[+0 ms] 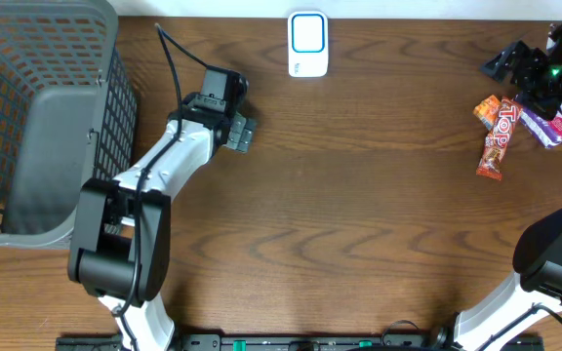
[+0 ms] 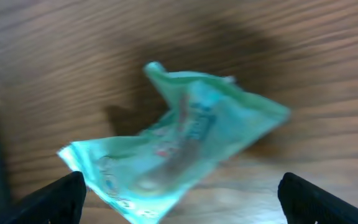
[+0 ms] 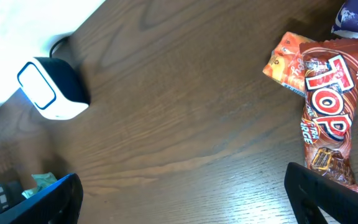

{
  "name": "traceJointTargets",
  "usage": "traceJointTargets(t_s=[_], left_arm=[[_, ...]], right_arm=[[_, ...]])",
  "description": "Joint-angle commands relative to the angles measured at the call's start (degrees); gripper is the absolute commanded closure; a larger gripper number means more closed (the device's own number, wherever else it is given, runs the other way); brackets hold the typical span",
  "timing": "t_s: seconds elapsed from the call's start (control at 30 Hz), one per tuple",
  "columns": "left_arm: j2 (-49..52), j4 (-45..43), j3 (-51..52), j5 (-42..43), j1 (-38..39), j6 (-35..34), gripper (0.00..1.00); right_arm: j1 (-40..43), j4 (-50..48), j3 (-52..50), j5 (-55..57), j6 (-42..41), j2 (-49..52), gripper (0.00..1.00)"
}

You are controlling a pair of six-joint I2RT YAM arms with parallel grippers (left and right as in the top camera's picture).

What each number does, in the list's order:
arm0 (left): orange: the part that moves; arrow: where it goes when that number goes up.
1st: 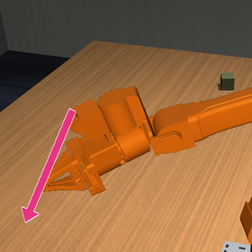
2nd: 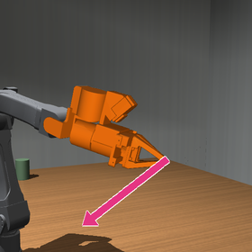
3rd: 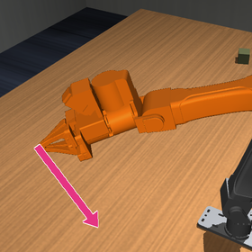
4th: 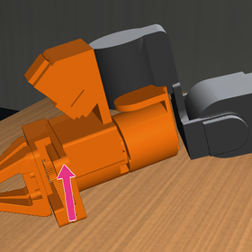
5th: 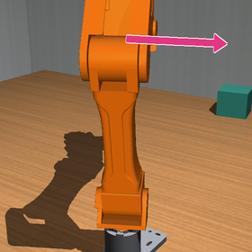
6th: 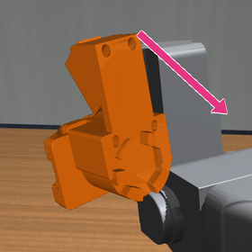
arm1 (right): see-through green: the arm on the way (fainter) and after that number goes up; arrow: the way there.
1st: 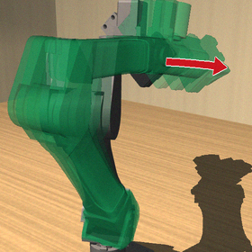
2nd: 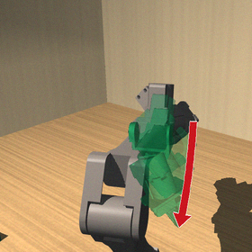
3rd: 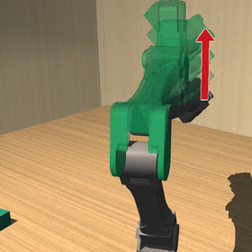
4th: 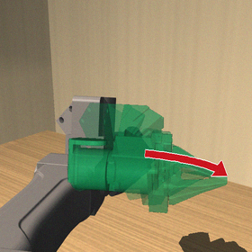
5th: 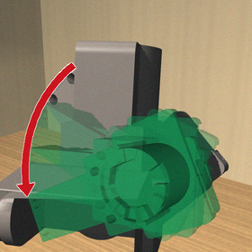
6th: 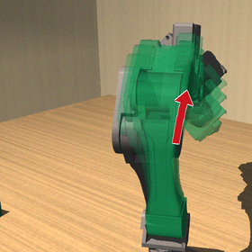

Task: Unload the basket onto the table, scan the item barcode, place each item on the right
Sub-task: 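Grasp the green wipes pack with the left gripper, then carry the green wipes pack right and release it mid-table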

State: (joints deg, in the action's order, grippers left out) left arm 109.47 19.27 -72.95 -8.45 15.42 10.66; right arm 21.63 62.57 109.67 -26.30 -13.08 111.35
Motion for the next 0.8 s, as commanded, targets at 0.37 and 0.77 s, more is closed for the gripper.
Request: traceJointTargets(t_s=[0.37,0.77], left_arm=[[5.7,0.4,0.3,0.8,0.0,0.3,0.44],[-7.5,5.3,0.3,11.0,10.1,-9.0,0.81]], right_arm=[[0.0,0.1,0.8,-0.1,0.3,-0.8,0.01],[0.0,0.1,0.8,-0.1,0.3,-0.8,0.01]])
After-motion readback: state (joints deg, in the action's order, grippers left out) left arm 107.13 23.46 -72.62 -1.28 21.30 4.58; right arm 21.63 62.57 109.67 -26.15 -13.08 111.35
